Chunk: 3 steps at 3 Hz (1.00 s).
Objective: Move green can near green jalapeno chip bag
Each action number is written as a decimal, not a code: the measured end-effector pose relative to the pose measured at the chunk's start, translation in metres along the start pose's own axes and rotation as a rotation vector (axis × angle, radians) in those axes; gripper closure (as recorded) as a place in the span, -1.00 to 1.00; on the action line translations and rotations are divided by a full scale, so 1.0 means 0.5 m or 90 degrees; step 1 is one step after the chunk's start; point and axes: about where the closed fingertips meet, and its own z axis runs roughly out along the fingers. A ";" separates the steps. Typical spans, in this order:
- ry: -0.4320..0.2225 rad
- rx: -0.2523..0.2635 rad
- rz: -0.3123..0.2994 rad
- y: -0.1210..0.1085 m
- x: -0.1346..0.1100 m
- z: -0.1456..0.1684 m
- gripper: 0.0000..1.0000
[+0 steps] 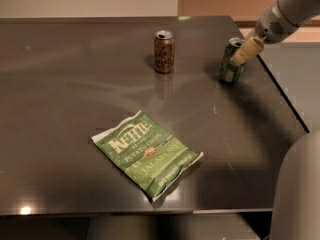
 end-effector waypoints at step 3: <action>0.032 -0.134 -0.227 0.299 -0.056 -0.012 1.00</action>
Offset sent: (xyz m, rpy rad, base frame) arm -0.1433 0.1012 0.0073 -0.0981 0.0698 0.4463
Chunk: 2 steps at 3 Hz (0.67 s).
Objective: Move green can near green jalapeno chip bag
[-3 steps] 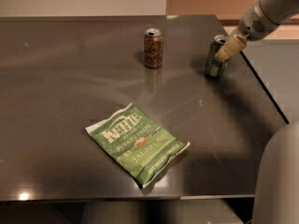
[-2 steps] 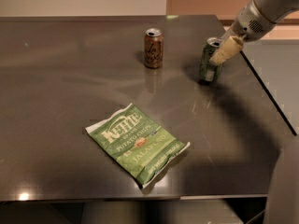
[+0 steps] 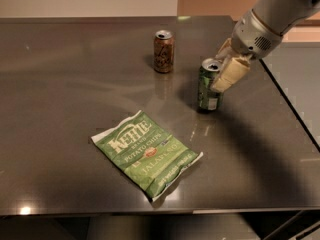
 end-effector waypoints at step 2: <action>-0.007 -0.058 -0.120 0.140 -0.075 0.045 0.67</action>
Offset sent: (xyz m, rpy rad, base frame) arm -0.0971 0.0750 -0.0130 -0.0051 -0.0089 0.3143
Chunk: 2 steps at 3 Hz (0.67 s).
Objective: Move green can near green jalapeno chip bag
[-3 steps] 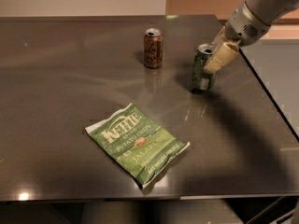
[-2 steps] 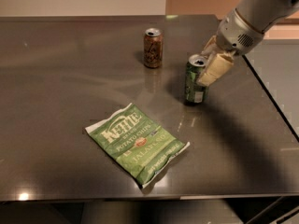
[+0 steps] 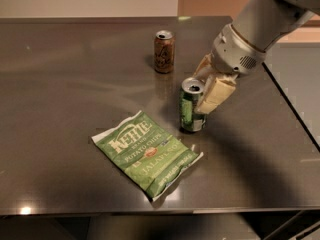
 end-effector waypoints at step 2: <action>-0.020 0.005 -0.031 0.018 -0.007 0.016 -0.26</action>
Offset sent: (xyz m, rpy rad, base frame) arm -0.0111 0.0018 -0.0112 0.0521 -0.0293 0.0609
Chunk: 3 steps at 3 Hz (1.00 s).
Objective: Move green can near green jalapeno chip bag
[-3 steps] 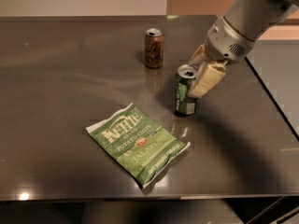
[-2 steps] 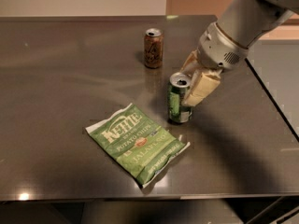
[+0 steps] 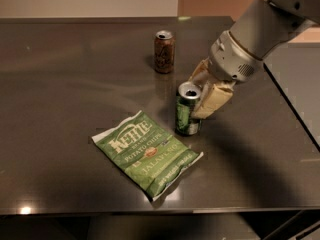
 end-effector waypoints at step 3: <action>0.000 0.004 -0.003 -0.002 -0.006 0.000 -1.00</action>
Offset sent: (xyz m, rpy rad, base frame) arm 0.0002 0.0013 0.0007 -0.0004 -0.0033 0.0002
